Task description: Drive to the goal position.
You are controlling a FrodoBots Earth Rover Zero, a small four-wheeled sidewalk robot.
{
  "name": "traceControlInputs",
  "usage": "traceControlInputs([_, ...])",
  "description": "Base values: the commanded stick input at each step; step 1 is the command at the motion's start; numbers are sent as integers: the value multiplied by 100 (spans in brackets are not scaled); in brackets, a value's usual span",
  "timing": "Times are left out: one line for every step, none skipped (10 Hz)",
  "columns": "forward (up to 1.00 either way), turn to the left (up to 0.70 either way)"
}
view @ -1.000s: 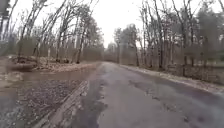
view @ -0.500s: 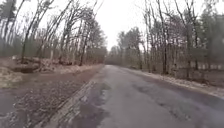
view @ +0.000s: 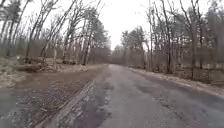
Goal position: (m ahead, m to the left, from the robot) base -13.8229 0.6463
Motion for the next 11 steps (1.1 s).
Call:
traceControlInputs([0,100])
traceControlInputs([0,100])
traceControlInputs([0,100])
traceControlInputs([0,100])
traceControlInputs([0,100])
traceControlInputs([0,100])
traceControlInputs([0,100])
traceControlInputs([0,100])
traceControlInputs([0,100])
traceControlInputs([0,100])
traceControlInputs([0,100])
